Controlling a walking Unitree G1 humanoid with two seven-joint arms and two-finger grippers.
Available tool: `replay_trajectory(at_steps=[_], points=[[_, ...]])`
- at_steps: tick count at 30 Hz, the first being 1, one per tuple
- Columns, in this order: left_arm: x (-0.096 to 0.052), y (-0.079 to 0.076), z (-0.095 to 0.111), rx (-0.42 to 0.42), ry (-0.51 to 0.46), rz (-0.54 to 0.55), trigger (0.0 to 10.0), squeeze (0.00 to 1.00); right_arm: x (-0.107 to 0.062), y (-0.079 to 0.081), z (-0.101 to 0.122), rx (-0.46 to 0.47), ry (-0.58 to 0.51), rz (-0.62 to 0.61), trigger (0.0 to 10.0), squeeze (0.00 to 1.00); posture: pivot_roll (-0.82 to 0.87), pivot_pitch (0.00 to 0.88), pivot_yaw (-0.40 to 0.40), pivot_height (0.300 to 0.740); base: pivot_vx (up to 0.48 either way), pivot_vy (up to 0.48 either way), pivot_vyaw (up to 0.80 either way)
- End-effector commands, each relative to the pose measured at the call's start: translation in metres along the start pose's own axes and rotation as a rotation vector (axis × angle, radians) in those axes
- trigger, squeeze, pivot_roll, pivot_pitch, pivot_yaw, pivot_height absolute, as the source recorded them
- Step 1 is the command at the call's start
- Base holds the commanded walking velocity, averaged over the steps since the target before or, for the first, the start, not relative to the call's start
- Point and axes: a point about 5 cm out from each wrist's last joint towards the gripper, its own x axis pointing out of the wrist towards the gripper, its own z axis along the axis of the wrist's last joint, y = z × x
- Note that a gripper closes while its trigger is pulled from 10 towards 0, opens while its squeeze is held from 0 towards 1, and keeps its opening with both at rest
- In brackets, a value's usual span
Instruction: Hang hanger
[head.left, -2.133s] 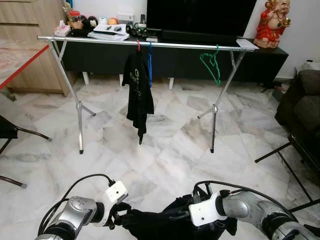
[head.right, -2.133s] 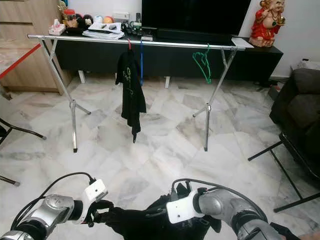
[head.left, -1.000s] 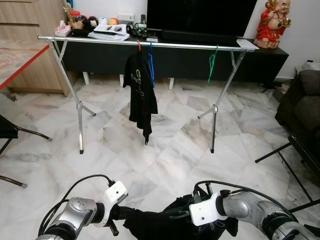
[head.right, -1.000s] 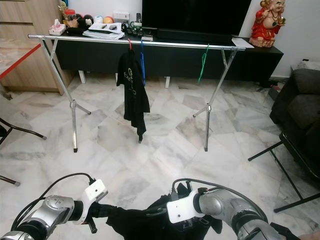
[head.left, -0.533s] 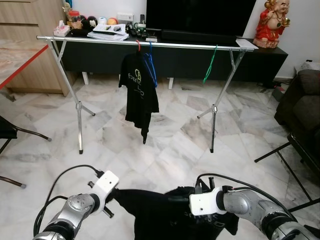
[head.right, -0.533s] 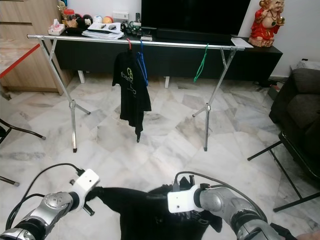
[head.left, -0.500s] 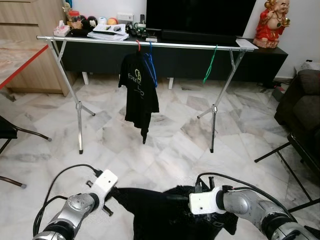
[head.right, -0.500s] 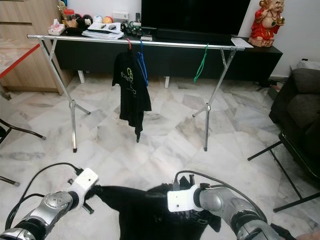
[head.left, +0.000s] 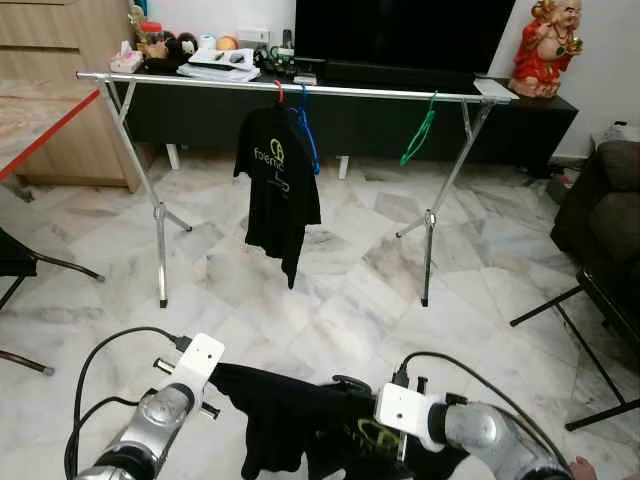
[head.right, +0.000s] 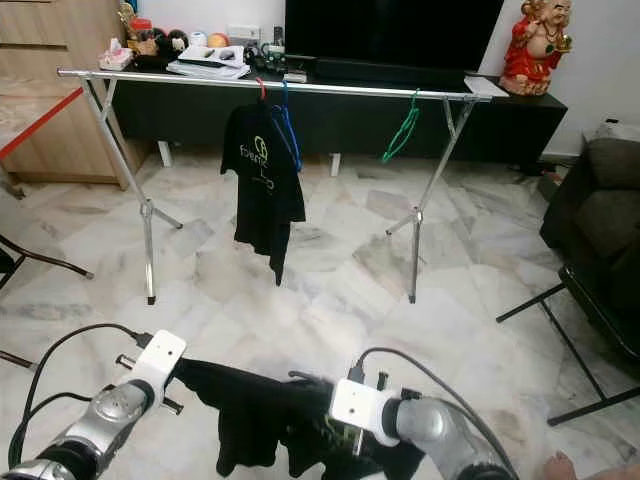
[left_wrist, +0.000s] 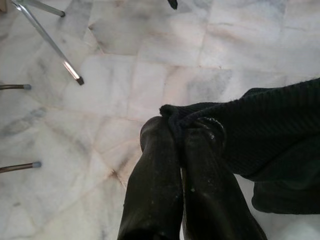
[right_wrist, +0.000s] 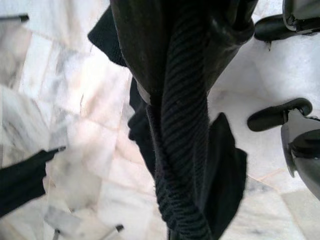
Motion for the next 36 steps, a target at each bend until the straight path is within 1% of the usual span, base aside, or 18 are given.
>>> replay_trajectory(at_steps=[1,2,4,5,8,9,10,11,14,16,20,21,23,24,25,26,29,36], points=[[-0.012,0.040,-0.029,-0.070,0.110,0.222,0.0,0.00,-0.023,-0.016,-0.031,0.210,0.091,-0.204,10.0,0.00,-0.08,0.068,-0.064,0.740,0.000,0.000,0.00],[-0.012,0.040,-0.029,-0.070,0.110,0.222,0.0,0.00,-0.023,-0.016,-0.031,0.210,0.091,-0.204,10.0,0.00,-0.08,0.068,-0.064,0.740,0.000,0.000,0.00],[-0.011,0.038,-0.025,-0.111,0.076,0.216,0.0,0.00,-0.018,-0.018,-0.030,0.458,0.054,-0.350,10.0,0.00,-0.08,0.071,-0.062,0.740,0.000,0.000,0.00],[-0.010,0.038,-0.020,-0.144,0.045,0.211,0.0,0.00,-0.014,-0.013,-0.030,0.639,0.029,-0.379,10.0,0.00,-0.08,0.072,-0.058,0.740,0.000,0.000,0.00],[-0.009,0.039,-0.016,-0.161,0.019,0.209,0.0,0.00,-0.012,-0.004,-0.030,0.677,0.037,-0.335,10.0,0.00,-0.08,0.073,-0.056,0.740,0.000,0.000,0.00],[-0.009,0.039,-0.014,-0.159,0.008,0.209,0.0,0.00,-0.011,0.003,-0.031,0.655,0.059,-0.294,10.0,0.00,-0.08,0.075,-0.055,0.740,0.000,0.000,0.00],[-0.008,0.041,-0.007,-0.156,-0.027,0.208,0.0,0.00,-0.008,0.022,-0.035,0.558,0.131,-0.182,10.0,0.00,-0.08,0.075,-0.055,0.740,0.000,0.000,0.00],[-0.007,0.042,-0.004,-0.162,-0.041,0.206,0.0,0.00,-0.009,0.025,-0.039,0.530,0.161,-0.191,10.0,0.00,-0.08,0.075,-0.052,0.740,0.000,0.000,0.00],[-0.006,0.042,0.002,-0.187,-0.069,0.185,0.0,0.00,-0.011,0.019,-0.040,0.540,0.180,-0.298,10.0,0.00,-0.08,0.073,-0.050,0.740,0.000,0.000,0.00],[-0.004,0.035,0.009,-0.214,-0.108,0.101,0.0,0.00,-0.011,0.011,-0.032,0.579,0.131,-0.376,10.0,0.00,-0.09,0.068,-0.044,0.740,0.000,0.000,0.00],[-0.002,0.021,0.015,-0.184,-0.138,-0.027,0.0,0.00,-0.008,0.006,-0.021,0.566,0.070,-0.402,10.0,0.00,-0.08,0.065,-0.041,0.740,0.000,0.000,0.00],[-0.002,0.015,0.017,-0.151,-0.145,-0.084,2.7,0.00,-0.006,0.008,-0.020,0.547,0.090,-0.385,10.0,0.00,-0.08,0.058,-0.039,0.740,0.000,0.000,0.00],[-0.002,0.013,0.017,-0.133,-0.147,-0.102,2.7,0.00,-0.005,0.008,-0.021,0.537,0.099,-0.379,10.0,0.00,-0.08,0.058,-0.039,0.740,0.000,0.000,0.00],[-0.003,0.008,0.017,-0.048,-0.149,-0.157,10.0,0.00,-0.004,0.009,-0.021,0.519,0.120,-0.368,10.0,0.00,-0.08,0.054,-0.038,0.740,0.000,0.000,0.00],[-0.003,0.008,0.017,-0.033,-0.153,-0.165,10.0,0.31,-0.004,0.009,-0.021,0.526,0.119,-0.360,10.0,0.00,-0.08,0.054,-0.038,0.740,0.000,0.000,0.00],[-0.003,0.008,0.017,-0.028,-0.156,-0.168,10.0,1.00,-0.004,0.009,-0.021,0.531,0.117,-0.356,10.0,0.00,-0.08,0.054,-0.038,0.740,0.000,0.000,0.00],[-0.005,0.008,0.016,-0.032,-0.167,-0.203,10.0,1.00,-0.003,0.015,-0.023,0.450,0.158,-0.230,10.0,0.00,-0.08,0.043,-0.037,0.740,0.000,0.000,0.00],[-0.009,0.008,0.012,-0.010,-0.168,-0.285,10.0,1.00,-0.016,-0.002,-0.038,0.382,0.263,-0.246,10.0,0.00,-0.07,0.050,-0.047,0.740,0.000,0.000,0.00]])
